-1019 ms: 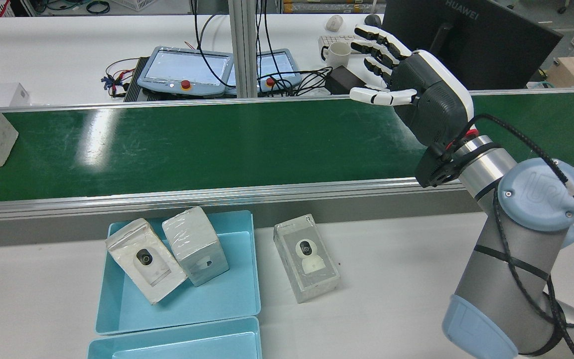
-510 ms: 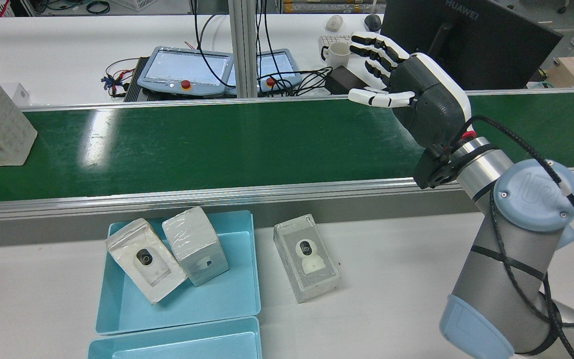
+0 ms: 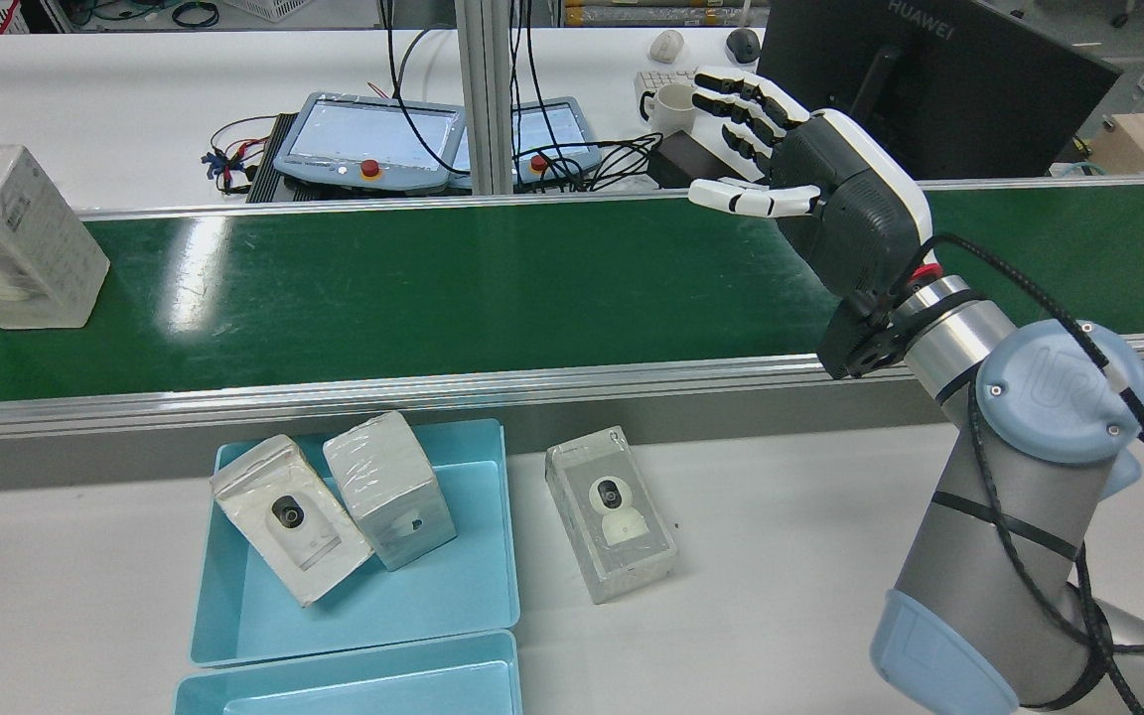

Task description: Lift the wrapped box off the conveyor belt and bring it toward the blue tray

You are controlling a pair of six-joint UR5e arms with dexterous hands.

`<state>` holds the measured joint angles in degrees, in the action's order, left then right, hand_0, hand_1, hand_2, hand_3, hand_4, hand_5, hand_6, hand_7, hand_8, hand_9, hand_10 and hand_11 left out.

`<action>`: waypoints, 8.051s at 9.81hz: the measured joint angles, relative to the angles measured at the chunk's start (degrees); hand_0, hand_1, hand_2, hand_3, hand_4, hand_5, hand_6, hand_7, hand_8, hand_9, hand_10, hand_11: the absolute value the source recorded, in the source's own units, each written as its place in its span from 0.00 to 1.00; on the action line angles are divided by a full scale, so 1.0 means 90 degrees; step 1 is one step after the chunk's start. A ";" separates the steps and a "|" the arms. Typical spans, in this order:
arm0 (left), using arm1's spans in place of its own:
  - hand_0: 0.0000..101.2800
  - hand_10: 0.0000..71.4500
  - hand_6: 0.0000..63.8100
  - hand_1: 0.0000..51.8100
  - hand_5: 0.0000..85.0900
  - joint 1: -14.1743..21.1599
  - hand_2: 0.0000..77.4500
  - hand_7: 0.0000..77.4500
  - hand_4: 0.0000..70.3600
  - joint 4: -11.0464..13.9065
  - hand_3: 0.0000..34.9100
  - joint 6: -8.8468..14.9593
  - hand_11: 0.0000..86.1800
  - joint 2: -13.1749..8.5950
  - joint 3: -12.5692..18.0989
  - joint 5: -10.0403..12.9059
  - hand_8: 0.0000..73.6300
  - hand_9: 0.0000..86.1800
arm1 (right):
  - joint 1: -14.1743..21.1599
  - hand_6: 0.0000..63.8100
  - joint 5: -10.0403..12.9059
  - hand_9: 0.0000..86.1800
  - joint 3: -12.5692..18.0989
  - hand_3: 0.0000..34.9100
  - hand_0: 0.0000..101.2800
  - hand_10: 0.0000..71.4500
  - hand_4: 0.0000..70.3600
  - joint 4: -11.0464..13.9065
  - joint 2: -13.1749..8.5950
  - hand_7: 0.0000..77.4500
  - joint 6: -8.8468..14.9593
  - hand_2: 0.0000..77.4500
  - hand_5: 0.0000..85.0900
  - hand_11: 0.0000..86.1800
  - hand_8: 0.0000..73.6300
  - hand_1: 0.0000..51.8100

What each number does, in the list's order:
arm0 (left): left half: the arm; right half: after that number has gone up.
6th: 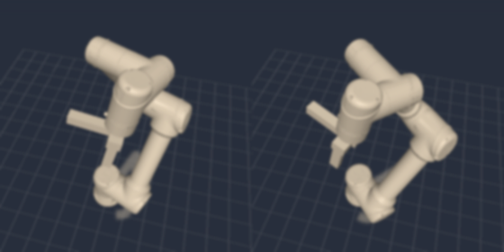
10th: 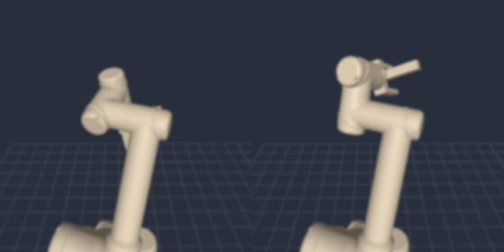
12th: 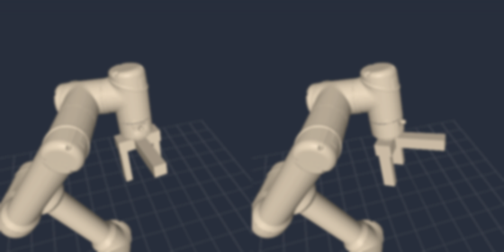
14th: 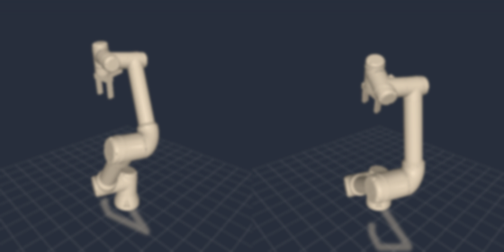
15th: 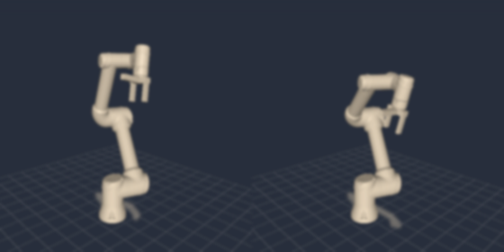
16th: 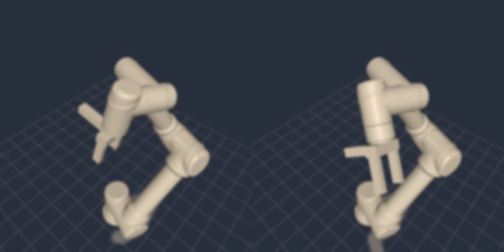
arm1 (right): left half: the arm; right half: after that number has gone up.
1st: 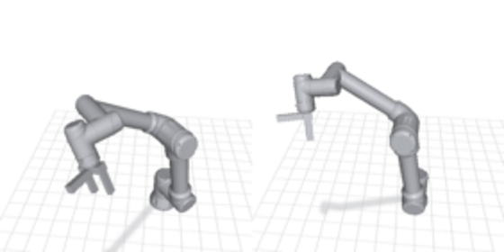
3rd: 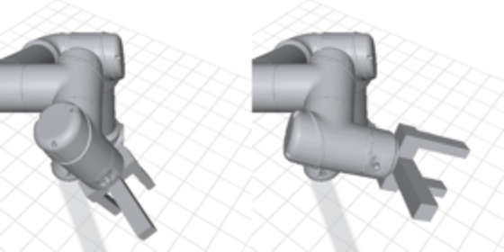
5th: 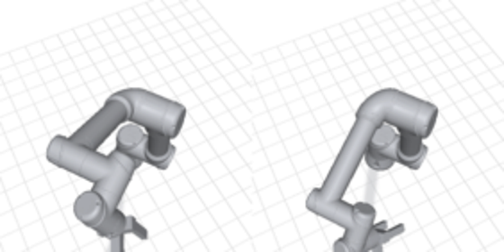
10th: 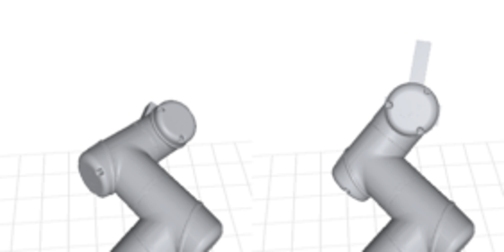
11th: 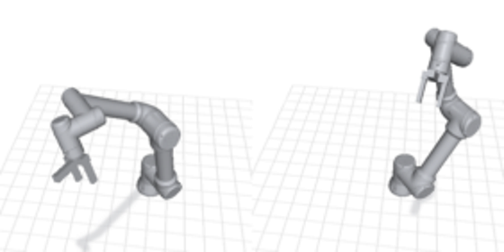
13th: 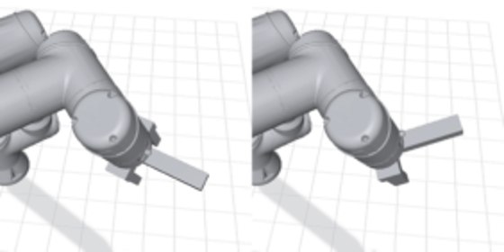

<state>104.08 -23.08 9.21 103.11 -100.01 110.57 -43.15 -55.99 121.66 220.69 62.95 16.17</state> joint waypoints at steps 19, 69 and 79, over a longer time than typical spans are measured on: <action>0.00 0.01 0.00 0.00 0.01 0.0000 0.01 0.01 0.00 0.0000 0.00 0.0000 0.00 0.0000 0.0000 0.0000 0.01 0.00 | 0.0134 0.00 0.0002 0.04 -0.0319 0.86 0.42 0.07 0.15 -0.0181 -0.0010 0.23 -0.0006 0.27 0.24 0.09 0.00 0.20; 0.00 0.01 0.00 0.00 0.01 0.0000 0.01 0.01 0.00 0.0000 0.00 0.0000 0.00 0.0000 0.0000 0.0000 0.00 0.00 | 0.0057 0.00 -0.0070 0.06 -0.2267 0.86 0.44 0.07 0.10 -0.1045 -0.0864 0.25 -0.0088 0.24 0.24 0.09 0.01 0.24; 0.00 0.01 0.00 0.00 0.01 0.0000 0.01 0.01 0.00 0.0000 0.00 0.0000 0.00 0.0000 0.0000 0.0000 0.00 0.01 | 0.0078 0.00 -0.0090 0.06 -0.2737 0.81 0.44 0.05 0.12 -0.1407 -0.0897 0.25 -0.0164 0.23 0.25 0.06 0.01 0.24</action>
<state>104.08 -23.08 9.21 103.11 -100.01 110.57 -42.45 -56.80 97.03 208.03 54.88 14.70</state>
